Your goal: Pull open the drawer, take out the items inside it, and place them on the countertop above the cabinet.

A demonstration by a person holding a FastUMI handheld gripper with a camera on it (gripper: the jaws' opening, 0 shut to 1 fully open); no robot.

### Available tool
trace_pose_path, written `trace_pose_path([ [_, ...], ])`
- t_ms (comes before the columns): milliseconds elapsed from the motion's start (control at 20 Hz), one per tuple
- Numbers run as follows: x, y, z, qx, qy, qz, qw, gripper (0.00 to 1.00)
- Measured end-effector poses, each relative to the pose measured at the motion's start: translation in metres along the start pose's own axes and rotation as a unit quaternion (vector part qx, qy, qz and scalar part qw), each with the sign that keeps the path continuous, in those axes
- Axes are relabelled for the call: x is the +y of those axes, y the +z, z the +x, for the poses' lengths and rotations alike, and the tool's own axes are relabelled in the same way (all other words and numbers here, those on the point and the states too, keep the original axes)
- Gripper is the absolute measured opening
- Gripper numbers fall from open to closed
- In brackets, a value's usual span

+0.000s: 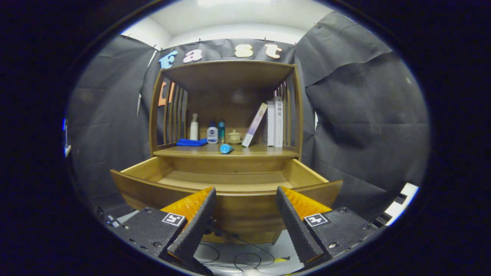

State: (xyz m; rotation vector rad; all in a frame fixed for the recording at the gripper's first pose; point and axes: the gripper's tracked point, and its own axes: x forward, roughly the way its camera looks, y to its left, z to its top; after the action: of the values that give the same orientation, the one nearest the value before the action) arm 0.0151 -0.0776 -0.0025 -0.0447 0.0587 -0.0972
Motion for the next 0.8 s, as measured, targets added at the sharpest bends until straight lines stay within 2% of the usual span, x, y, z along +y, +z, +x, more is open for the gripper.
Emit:
trace_pose_path([
  [200,-0.007,0.005,0.005,-0.01,0.004,0.018,1.0,0.98],
  [450,-0.066,0.037,0.011,-0.066,-0.085,-0.029,0.994,0.98],
  [600,-0.102,0.037,0.006,-0.061,-0.135,-0.037,0.988,0.98],
  [800,-0.091,0.018,0.002,-0.033,-0.113,-0.021,0.993,0.98],
])
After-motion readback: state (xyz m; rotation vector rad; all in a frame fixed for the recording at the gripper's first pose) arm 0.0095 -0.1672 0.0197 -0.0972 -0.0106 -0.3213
